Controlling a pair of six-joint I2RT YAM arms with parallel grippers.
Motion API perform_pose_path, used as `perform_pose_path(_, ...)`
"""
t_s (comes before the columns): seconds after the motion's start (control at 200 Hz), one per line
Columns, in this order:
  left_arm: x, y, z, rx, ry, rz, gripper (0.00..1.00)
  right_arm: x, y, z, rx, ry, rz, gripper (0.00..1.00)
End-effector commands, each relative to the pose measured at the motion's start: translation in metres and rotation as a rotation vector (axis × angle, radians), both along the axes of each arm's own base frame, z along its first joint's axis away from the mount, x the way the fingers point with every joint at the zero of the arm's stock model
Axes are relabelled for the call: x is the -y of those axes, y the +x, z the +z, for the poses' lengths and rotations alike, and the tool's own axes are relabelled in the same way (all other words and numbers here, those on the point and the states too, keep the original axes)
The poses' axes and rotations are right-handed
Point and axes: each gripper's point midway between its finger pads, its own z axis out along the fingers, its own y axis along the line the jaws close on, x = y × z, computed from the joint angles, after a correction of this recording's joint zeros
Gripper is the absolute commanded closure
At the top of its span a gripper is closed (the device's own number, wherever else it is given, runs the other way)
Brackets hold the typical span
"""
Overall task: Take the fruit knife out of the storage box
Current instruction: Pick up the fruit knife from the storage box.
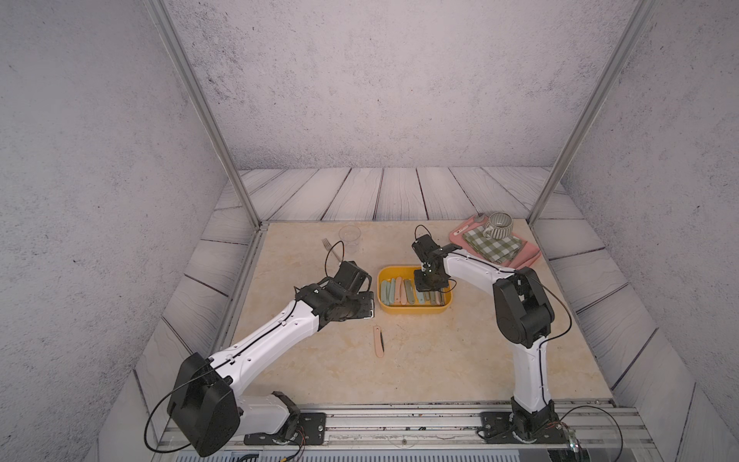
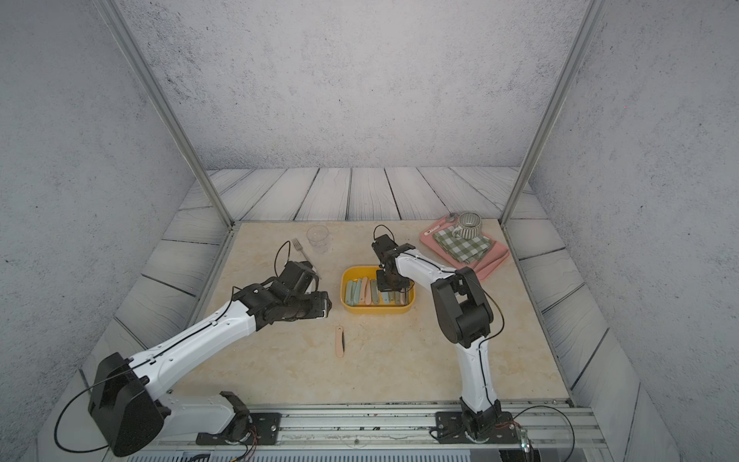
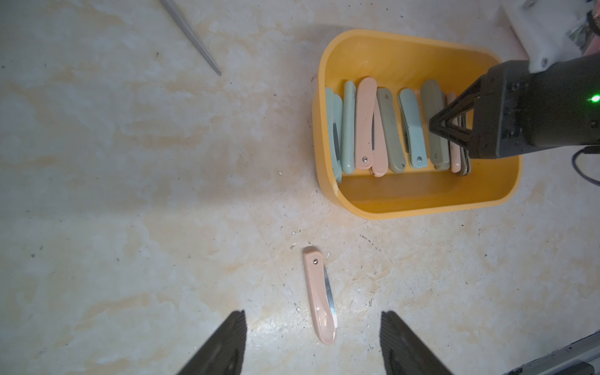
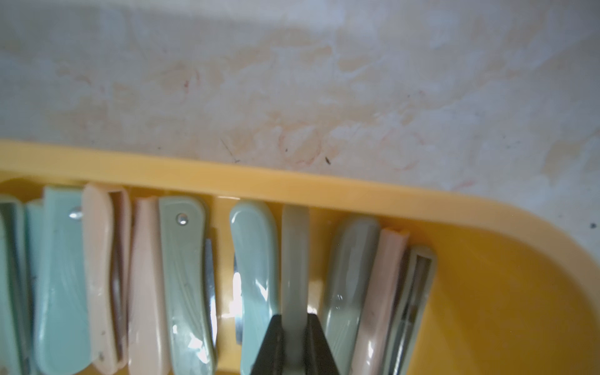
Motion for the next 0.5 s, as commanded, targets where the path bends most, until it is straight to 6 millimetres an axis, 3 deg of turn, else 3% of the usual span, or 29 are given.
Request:
perform_pose_path(0.0,-0.008,0.002,0.000,0.017,0.026,0.013,0.30,0.002,0.005,0.043,0.075,0.023,0.004,0.92)
perform_pose_path(0.27,-0.011,0.003,0.006,0.042,0.030,0.012,0.28,-0.002,-0.012,0.078,0.081,0.101,0.024,0.95)
perform_pose_path(0.495,-0.011,0.001,0.010,0.039,0.017,0.009,0.25,-0.010,-0.056,0.097,0.022,0.234,0.056,0.95)
